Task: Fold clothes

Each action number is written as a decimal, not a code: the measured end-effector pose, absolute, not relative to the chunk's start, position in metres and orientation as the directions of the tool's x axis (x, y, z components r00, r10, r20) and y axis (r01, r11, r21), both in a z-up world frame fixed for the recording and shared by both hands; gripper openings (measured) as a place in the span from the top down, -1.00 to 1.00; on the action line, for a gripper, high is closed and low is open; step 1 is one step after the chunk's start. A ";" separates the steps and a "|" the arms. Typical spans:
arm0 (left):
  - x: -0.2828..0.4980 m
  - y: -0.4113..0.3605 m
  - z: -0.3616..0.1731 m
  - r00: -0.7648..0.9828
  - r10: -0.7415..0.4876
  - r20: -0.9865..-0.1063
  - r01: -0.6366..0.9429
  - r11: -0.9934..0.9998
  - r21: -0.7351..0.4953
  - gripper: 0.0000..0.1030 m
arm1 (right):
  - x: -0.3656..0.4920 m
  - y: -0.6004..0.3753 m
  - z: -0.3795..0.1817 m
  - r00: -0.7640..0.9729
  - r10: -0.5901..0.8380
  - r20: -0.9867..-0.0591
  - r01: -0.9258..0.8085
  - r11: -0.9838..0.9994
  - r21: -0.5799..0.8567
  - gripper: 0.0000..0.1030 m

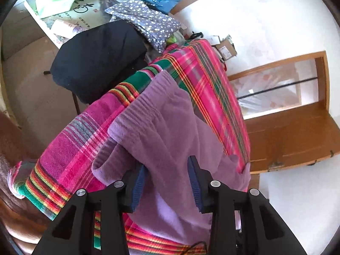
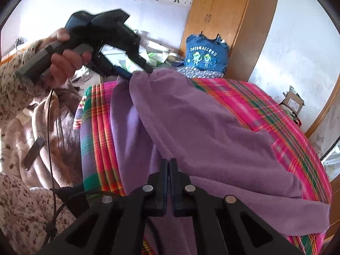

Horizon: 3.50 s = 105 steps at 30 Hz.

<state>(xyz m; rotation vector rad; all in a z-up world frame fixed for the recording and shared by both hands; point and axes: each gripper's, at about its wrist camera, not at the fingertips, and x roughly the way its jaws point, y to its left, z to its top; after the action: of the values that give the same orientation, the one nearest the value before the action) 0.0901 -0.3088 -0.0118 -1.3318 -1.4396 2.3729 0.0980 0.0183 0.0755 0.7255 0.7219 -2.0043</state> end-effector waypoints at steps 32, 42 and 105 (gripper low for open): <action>0.076 -0.315 -0.011 -0.606 0.370 -0.704 0.471 -0.546 -0.692 0.80 | 0.085 -0.002 0.058 -0.471 -0.474 -0.744 0.845 -0.484 -0.226 0.91; 0.098 -0.315 0.025 -0.698 0.318 -0.642 0.428 -0.533 -0.730 0.90 | 0.105 0.014 0.101 -0.530 -0.541 -0.653 0.823 -0.514 -0.242 0.92; 0.077 -0.105 0.031 -0.534 0.290 -0.794 0.005 -0.938 -0.346 0.28 | 0.086 0.359 0.100 -0.646 -0.205 -0.735 0.223 -0.972 0.076 0.56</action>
<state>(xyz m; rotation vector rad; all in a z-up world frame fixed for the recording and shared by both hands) 0.0767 -0.1052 0.0313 -1.4202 -0.4625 2.5741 0.0861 0.3585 0.0998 1.1817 0.0316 -2.6538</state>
